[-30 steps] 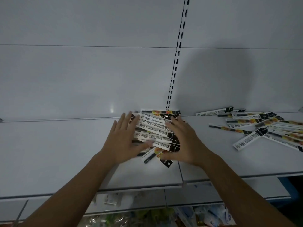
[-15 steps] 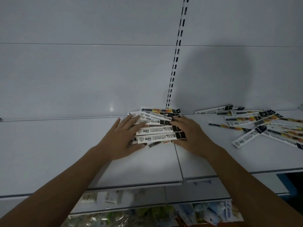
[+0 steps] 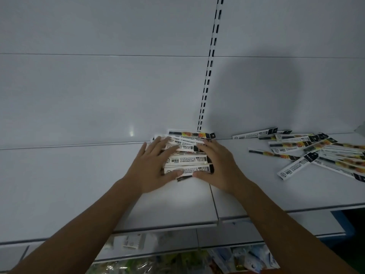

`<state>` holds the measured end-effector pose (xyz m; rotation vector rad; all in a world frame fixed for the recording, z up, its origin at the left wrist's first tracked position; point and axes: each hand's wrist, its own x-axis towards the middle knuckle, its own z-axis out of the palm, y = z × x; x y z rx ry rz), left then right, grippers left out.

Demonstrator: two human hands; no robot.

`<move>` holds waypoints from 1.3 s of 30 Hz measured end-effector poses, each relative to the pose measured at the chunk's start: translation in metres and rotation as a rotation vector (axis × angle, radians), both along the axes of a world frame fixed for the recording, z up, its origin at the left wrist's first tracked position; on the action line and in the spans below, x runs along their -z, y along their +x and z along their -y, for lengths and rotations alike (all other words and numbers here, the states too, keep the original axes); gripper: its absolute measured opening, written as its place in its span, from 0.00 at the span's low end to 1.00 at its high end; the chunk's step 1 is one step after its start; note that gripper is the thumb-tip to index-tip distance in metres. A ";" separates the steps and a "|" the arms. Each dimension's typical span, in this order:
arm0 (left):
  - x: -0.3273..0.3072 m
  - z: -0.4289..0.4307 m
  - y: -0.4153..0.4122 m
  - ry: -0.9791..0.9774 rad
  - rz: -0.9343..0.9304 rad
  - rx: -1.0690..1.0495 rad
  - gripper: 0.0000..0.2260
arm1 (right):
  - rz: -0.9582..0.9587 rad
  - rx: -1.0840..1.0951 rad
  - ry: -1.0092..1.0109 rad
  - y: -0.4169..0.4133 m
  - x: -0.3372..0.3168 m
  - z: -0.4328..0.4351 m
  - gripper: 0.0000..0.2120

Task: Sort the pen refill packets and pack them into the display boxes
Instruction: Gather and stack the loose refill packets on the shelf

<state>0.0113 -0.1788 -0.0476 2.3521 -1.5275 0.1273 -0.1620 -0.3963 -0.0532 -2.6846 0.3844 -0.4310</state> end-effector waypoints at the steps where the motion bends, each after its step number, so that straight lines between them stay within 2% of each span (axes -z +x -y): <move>1: 0.000 -0.005 -0.002 -0.006 -0.018 -0.052 0.41 | -0.014 0.049 -0.002 -0.004 0.000 0.001 0.52; 4: 0.005 -0.015 -0.005 -0.020 -0.216 -0.217 0.48 | -0.177 0.224 0.131 -0.012 -0.004 0.004 0.67; 6: 0.007 -0.012 -0.006 -0.072 -0.343 -0.270 0.50 | -0.236 0.249 0.219 -0.007 -0.002 0.007 0.71; 8: 0.010 -0.001 -0.007 -0.158 -0.422 -0.290 0.48 | -0.161 0.192 0.246 0.002 0.002 0.003 0.68; 11: 0.016 0.021 -0.013 -0.248 -0.523 -0.286 0.45 | -0.015 0.137 0.295 0.018 0.005 -0.019 0.59; 16: 0.012 0.031 -0.021 -0.340 -0.585 -0.311 0.40 | 0.069 0.094 0.399 0.023 0.006 -0.017 0.61; 20: 0.000 0.024 -0.011 -0.310 -0.542 -0.404 0.43 | 0.008 0.285 0.439 0.018 -0.008 -0.009 0.60; 22: -0.004 0.031 -0.006 -0.291 -0.577 -0.426 0.41 | 0.039 0.364 0.519 0.026 -0.013 -0.006 0.52; 25: -0.002 0.044 -0.002 -0.290 -0.676 -0.425 0.43 | 0.118 0.360 0.603 0.042 -0.023 -0.010 0.28; 26: -0.001 0.045 -0.003 -0.295 -0.687 -0.412 0.42 | 0.097 0.331 0.602 0.046 -0.025 -0.015 0.24; 27: -0.001 0.044 -0.004 -0.307 -0.695 -0.398 0.40 | 0.077 0.287 0.601 0.049 -0.024 -0.017 0.25; 29: -0.007 0.038 -0.007 -0.366 -0.738 -0.365 0.31 | 0.073 0.260 0.620 0.050 -0.022 -0.019 0.32; 31: -0.012 0.032 -0.010 -0.450 -0.792 -0.367 0.20 | 0.139 0.276 0.598 0.046 -0.024 -0.014 0.29; 34: -0.016 0.029 -0.016 -0.467 -0.794 -0.373 0.23 | 0.162 0.325 0.597 0.041 -0.031 -0.016 0.17; 36: -0.018 0.031 -0.020 -0.409 -0.772 -0.351 0.27 | 0.147 0.281 0.650 0.045 -0.031 -0.023 0.15; 39: -0.024 0.026 -0.018 -0.417 -0.915 -0.347 0.29 | 0.167 0.270 0.689 0.045 -0.031 -0.027 0.16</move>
